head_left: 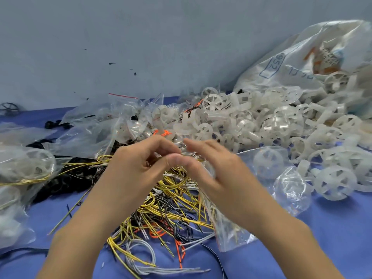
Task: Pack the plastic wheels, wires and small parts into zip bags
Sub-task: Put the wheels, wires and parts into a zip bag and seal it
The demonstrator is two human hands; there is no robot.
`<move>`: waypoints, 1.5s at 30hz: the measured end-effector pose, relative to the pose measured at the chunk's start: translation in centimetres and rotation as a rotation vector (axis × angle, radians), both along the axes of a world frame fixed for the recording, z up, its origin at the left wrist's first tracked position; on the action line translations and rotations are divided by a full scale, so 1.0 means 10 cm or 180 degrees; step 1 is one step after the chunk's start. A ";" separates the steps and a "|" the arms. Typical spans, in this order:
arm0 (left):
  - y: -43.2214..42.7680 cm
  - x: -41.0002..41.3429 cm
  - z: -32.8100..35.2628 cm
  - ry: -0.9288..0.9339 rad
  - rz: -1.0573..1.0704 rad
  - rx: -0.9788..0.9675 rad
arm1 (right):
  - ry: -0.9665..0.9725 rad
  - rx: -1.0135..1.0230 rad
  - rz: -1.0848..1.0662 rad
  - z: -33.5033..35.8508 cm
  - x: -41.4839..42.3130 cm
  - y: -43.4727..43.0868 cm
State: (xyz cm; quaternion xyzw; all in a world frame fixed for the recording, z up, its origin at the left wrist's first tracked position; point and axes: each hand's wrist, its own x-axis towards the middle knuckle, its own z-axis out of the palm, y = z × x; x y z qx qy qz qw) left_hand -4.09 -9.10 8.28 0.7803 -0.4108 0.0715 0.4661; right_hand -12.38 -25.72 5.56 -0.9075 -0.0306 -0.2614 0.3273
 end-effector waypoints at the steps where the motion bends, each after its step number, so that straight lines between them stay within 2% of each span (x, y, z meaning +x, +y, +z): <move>1: -0.02 -0.01 0.00 -0.0002 -0.0010 -0.0077 | 0.0109 -0.0097 0.0153 0.00 0.01 0.08; 4: -0.06 -0.03 -0.03 0.0045 0.0076 -0.0382 | 0.0065 0.0118 0.0211 -0.01 0.03 0.18; 9: -0.22 -0.18 -0.15 0.0107 0.0307 -0.0723 | -0.0324 0.1124 -0.0187 -0.01 0.04 0.24; 18: -0.54 -0.47 -0.53 0.1358 0.0208 -0.1219 | -0.0495 0.3345 -0.0150 -0.11 0.11 0.32; 22: -0.63 -0.57 -0.60 0.1222 0.0384 -0.1138 | -0.0652 0.3854 -0.0163 -0.17 0.16 0.40; 25: -0.65 -0.58 -0.59 0.1350 0.0357 -0.1117 | -0.0717 0.4327 -0.0025 -0.18 0.19 0.39; 29: -0.59 -0.53 -0.58 0.1182 0.0168 -0.0722 | -0.0669 0.4463 0.0045 -0.17 0.20 0.28; 32: -0.49 -0.43 -0.58 0.0856 -0.0017 -0.0307 | -0.0543 0.4292 0.0062 -0.14 0.15 0.16; 35: -0.35 -0.34 -0.58 0.0660 -0.0193 0.0185 | -0.0198 0.4042 0.0079 -0.11 0.10 0.04; 37: -0.28 -0.29 -0.60 0.0409 -0.0072 0.0450 | 0.0124 0.3942 0.0046 -0.11 0.07 -0.04; 41: -0.20 -0.26 -0.62 0.0218 0.0089 0.0545 | 0.0493 0.3608 0.0072 -0.15 -0.01 -0.14; 45: -0.18 -0.23 -0.64 0.0291 0.0180 0.0400 | 0.0727 0.3828 0.0388 -0.13 -0.02 -0.24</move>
